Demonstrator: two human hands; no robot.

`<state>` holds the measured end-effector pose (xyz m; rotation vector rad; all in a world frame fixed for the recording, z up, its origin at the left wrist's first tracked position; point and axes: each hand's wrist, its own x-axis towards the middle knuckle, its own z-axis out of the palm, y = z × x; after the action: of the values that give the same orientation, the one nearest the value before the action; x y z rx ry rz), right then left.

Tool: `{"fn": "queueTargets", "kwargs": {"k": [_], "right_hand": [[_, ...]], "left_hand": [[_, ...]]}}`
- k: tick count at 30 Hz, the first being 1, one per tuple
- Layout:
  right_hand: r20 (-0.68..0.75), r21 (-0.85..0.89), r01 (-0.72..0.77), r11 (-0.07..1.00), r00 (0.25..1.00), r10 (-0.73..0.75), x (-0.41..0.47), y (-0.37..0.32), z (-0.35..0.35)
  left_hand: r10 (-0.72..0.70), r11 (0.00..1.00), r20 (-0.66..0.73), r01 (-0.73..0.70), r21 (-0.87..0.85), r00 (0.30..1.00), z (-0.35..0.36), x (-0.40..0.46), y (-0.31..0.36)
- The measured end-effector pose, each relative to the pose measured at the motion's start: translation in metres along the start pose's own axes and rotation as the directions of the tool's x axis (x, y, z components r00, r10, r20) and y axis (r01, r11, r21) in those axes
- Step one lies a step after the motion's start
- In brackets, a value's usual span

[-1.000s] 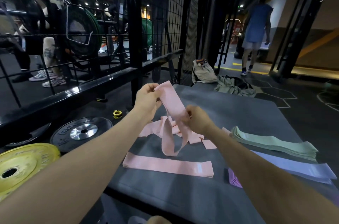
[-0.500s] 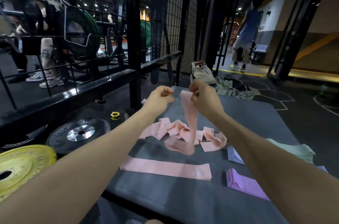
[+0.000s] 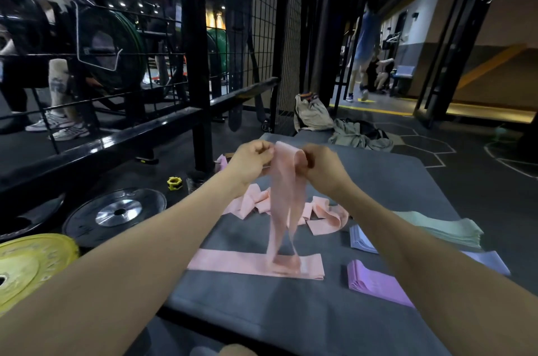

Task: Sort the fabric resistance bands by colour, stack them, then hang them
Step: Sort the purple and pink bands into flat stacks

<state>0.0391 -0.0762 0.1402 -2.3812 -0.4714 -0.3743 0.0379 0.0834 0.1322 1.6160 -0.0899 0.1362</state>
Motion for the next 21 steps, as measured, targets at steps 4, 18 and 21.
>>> {"fn": "queueTargets", "kwargs": {"k": [4,18,21], "right_hand": [[-0.116,0.091,-0.045,0.995,0.992,0.055,0.004,0.001,-0.003],[-0.015,0.142,0.137,0.980,0.991,-0.136,0.005,-0.021,0.007],[0.129,0.236,0.141,0.962,0.976,-0.174,0.003,-0.018,0.009]], "left_hand": [[0.023,0.985,-0.118,-0.002,0.172,0.993,-0.014,0.005,-0.008],[-0.139,0.986,0.021,0.141,-0.087,0.990,0.003,-0.015,0.011],[-0.147,0.984,-0.005,0.146,-0.099,0.989,-0.003,-0.017,0.009]]}}
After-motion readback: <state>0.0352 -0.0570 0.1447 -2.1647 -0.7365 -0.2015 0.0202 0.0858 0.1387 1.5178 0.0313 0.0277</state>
